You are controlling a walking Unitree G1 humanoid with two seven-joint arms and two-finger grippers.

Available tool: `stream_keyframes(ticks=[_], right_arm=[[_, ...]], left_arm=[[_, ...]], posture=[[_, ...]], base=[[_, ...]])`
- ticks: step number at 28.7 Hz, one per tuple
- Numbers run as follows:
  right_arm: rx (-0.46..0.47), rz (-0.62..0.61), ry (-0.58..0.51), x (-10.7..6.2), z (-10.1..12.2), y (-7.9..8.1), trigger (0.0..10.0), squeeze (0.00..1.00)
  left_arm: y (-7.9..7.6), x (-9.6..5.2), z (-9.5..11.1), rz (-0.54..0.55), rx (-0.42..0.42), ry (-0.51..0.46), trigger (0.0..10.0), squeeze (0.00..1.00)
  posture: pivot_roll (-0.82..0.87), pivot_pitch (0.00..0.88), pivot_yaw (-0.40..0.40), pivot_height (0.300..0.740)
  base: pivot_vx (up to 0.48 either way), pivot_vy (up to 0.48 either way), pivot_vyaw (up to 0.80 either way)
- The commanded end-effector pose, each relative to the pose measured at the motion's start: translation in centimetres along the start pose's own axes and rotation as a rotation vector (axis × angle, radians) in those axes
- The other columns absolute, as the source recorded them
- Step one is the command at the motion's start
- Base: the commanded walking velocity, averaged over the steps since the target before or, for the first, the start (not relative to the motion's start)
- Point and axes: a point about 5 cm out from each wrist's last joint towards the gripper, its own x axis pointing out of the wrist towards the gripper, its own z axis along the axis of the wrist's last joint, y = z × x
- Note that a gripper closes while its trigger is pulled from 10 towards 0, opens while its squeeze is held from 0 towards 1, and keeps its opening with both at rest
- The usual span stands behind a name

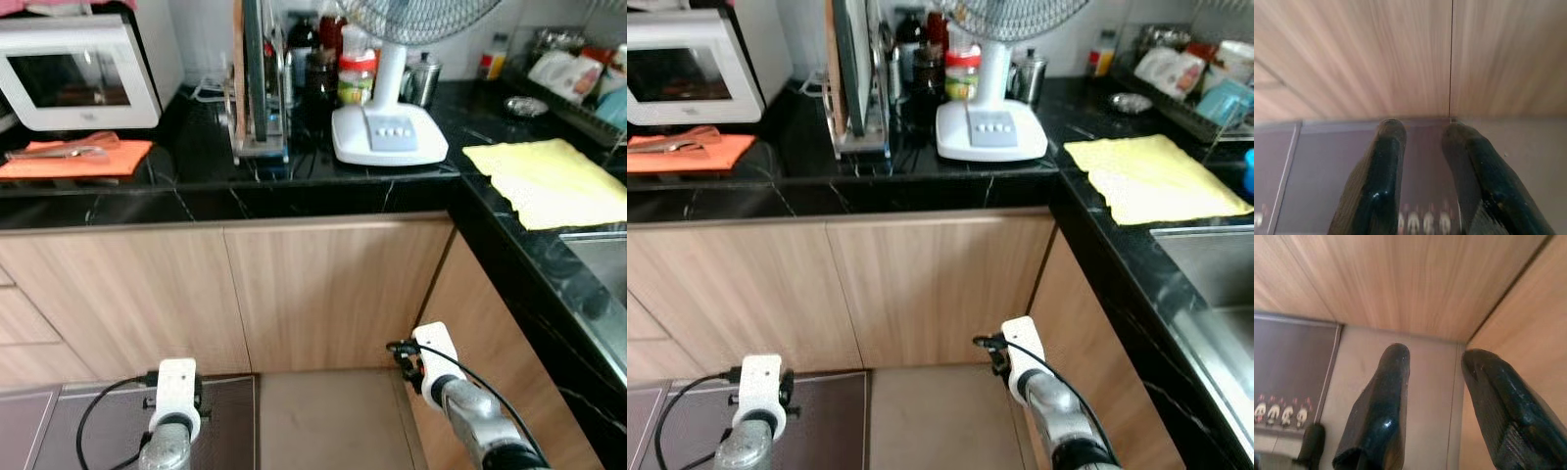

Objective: Kitchen organization

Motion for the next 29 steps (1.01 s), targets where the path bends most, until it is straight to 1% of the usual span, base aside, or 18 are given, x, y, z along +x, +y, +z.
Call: stream_keyframes(ticks=[1, 2, 3, 5, 6, 8, 10, 13, 14, 16, 18, 20, 23, 29], right_arm=[[0.003, -0.010, 0.073, -0.2, -2.0, 0.1, 10.0, 0.00], [0.032, -0.028, 0.103, -0.4, -3.1, -0.1, 10.0, 0.00], [0.032, -0.028, 0.103, -0.4, -3.1, -0.1, 10.0, 0.00], [0.067, -0.048, 0.149, -0.8, -4.7, 0.0, 10.0, 0.00], [0.067, -0.048, 0.149, -0.8, -4.7, 0.0, 10.0, 0.00], [0.063, -0.041, 0.176, -1.1, -5.8, 0.2, 10.0, 0.00], [0.067, -0.045, 0.179, -1.2, -6.1, 0.1, 10.0, 0.00], [0.073, -0.056, 0.195, -1.5, -6.7, -0.2, 10.0, 0.00], [0.061, -0.058, 0.211, -1.7, -7.2, -0.3, 10.0, 0.00], [0.058, -0.061, 0.225, -1.9, -7.8, -0.4, 10.0, 0.00], [0.062, -0.064, 0.233, -2.0, -8.1, -0.3, 10.0, 0.00], [0.070, -0.073, 0.247, -2.2, -8.6, -0.3, 10.0, 0.00], [0.086, -0.086, 0.252, -2.3, -8.8, -0.3, 10.0, 0.00], [0.091, -0.092, 0.257, -2.2, -8.6, -0.4, 10.0, 0.00]], left_arm=[[0.0, -0.2, -1.1, -0.017, 0.032, 0.060, 10.0, 0.00], [0.0, -0.3, -1.9, -0.020, 0.035, 0.098, 10.0, 0.00], [0.0, -0.3, -1.9, -0.020, 0.035, 0.098, 10.0, 0.00], [0.2, -0.7, -2.9, -0.019, 0.045, 0.156, 10.0, 0.00], [0.2, -0.7, -2.9, -0.019, 0.045, 0.156, 10.0, 0.00], [0.4, -0.8, -3.5, -0.051, 0.118, 0.193, 10.0, 0.00], [0.4, -0.8, -3.6, -0.064, 0.119, 0.202, 10.0, 0.00], [0.4, -0.8, -3.8, -0.095, 0.165, 0.223, 10.0, 0.00], [0.5, -1.0, -4.2, -0.104, 0.182, 0.232, 10.0, 0.00], [0.8, -1.3, -4.7, -0.090, 0.171, 0.253, 10.0, 0.00], [1.1, -1.5, -5.2, -0.082, 0.165, 0.273, 10.0, 0.00], [1.1, -2.1, -6.2, -0.096, 0.181, 0.315, 10.0, 0.00], [0.9, -2.4, -6.6, -0.115, 0.198, 0.328, 10.0, 0.00], [0.7, -2.1, -6.2, -0.125, 0.198, 0.309, 10.0, 0.00]], posture=[[-0.09, 0.000, 0.005, 0.740], [-0.09, 0.000, 0.005, 0.740], [-0.09, 0.000, 0.005, 0.740], [-0.09, 0.000, 0.008, 0.740], [-0.09, 0.000, 0.008, 0.740], [-0.09, 0.000, 0.009, 0.740], [-0.10, 0.000, 0.009, 0.740], [-0.10, 0.000, 0.010, 0.740], [-0.10, 0.000, 0.007, 0.740], [-0.09, 0.000, 0.006, 0.740], [-0.09, 0.000, 0.005, 0.740], [-0.09, 0.000, 0.006, 0.740], [-0.09, 0.000, 0.006, 0.740], [-0.10, 0.000, 0.012, 0.740]], base=[[0.000, 0.000, 0.00], [0.000, 0.000, 0.00], [0.000, 0.000, 0.00], [0.000, 0.000, 0.00], [0.000, 0.000, 0.00], [0.000, 0.000, 0.00], [0.000, 0.000, 0.00], [0.000, 0.000, 0.00], [0.000, 0.000, 0.00], [0.000, 0.000, 0.00], [0.000, 0.000, 0.00], [0.000, 0.000, 0.00], [0.000, 0.000, 0.00], [0.000, 0.480, 0.00]])
